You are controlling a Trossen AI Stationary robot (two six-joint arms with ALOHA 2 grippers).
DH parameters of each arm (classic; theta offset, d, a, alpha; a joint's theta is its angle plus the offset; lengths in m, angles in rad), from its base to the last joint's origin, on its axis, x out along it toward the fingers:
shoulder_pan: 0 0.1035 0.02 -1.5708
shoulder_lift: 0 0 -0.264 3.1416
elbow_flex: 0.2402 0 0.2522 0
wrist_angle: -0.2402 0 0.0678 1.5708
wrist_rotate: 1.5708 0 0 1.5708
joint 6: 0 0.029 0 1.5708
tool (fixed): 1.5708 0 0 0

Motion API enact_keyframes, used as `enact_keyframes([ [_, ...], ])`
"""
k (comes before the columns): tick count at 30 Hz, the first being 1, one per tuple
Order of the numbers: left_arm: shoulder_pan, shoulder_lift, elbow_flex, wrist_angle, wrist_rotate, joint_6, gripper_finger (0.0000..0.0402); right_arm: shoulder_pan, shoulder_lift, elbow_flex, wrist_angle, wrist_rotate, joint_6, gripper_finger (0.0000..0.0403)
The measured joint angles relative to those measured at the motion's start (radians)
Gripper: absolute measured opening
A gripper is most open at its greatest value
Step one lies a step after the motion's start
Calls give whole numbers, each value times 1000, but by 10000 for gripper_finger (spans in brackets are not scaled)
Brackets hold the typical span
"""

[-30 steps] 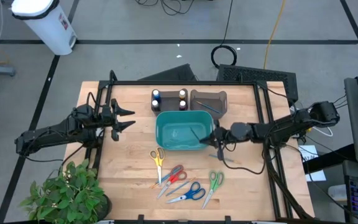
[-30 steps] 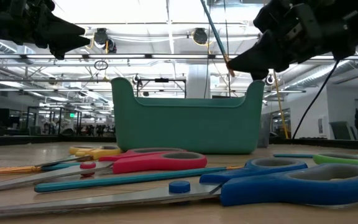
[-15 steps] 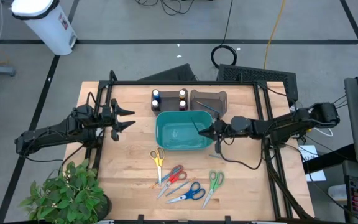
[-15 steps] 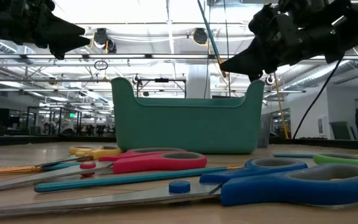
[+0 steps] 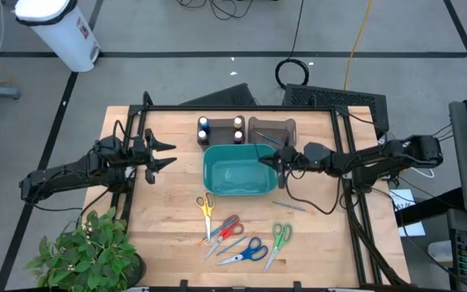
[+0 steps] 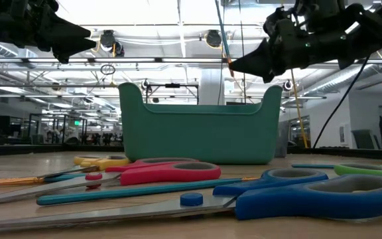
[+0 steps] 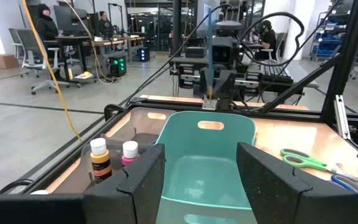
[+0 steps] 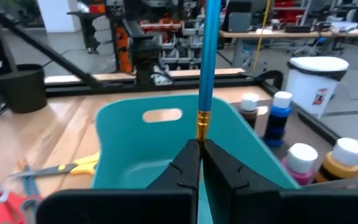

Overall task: Pick & Place Paint Supplies
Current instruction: Put the blue paint brush into the right black bin

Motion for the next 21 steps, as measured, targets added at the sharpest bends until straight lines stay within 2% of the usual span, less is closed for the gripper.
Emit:
enact_keyframes([
  [10,0,0,0,0,0,0,207,-64,0,0,70,0,-56,0],
  [21,0,0,0,0,0,0,207,-144,0,0,71,-1,-56,0],
])
